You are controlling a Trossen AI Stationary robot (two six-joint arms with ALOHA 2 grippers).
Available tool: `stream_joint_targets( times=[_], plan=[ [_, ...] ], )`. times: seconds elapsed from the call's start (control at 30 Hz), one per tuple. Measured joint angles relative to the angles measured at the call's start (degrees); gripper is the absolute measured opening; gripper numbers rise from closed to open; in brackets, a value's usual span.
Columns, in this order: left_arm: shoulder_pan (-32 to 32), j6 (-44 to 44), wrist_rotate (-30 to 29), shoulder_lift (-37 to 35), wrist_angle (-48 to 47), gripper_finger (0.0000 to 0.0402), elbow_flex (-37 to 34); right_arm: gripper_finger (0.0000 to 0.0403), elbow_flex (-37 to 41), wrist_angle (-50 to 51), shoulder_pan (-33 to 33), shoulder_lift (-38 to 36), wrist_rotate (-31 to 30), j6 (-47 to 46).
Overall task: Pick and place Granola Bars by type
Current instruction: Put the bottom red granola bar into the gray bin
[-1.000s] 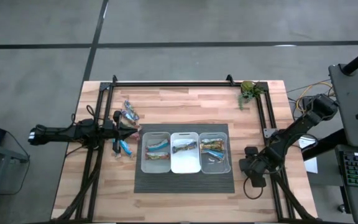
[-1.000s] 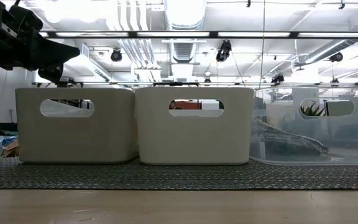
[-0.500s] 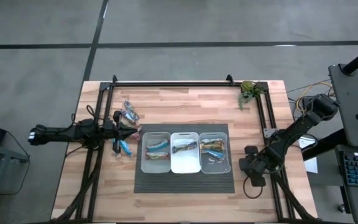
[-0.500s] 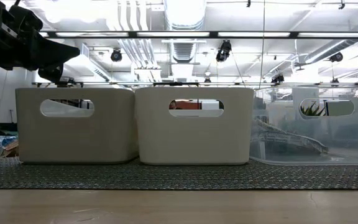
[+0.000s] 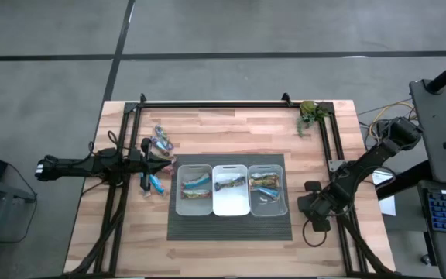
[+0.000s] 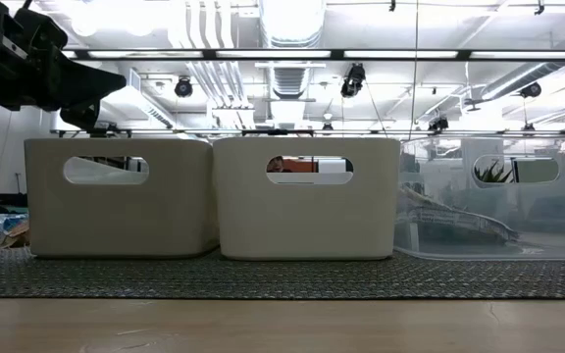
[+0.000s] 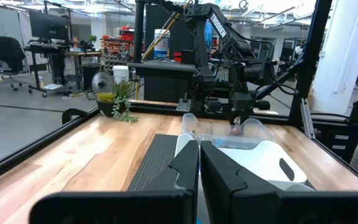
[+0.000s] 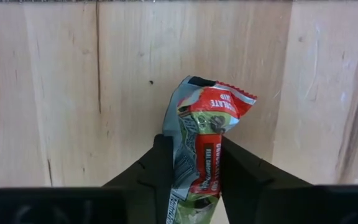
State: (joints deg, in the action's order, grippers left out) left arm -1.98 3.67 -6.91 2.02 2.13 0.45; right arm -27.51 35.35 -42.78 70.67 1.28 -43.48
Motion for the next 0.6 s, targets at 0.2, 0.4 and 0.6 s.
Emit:
stream_joint_targets(
  times=[0.2, 0.4, 0.6],
  plan=[
    [0.0, 0.0, 0.0, 0.0, 0.0, 0.0, 0.0, 0.008, 0.0, -0.4, 0.0, 0.0, 0.2, 0.0],
    [0.0, 0.0, 0.0, 0.0, 0.0, 0.0, 0.0, 0.0063, 0.0, -0.4, 0.0, -0.1, 0.4, 0.0],
    [0.0, 0.0, 0.0, 0.0, 0.0, 0.0, 0.0, 0.0061, -1.8, 2.5, -0.2, -0.8, 3.1, 0.8]
  ],
)
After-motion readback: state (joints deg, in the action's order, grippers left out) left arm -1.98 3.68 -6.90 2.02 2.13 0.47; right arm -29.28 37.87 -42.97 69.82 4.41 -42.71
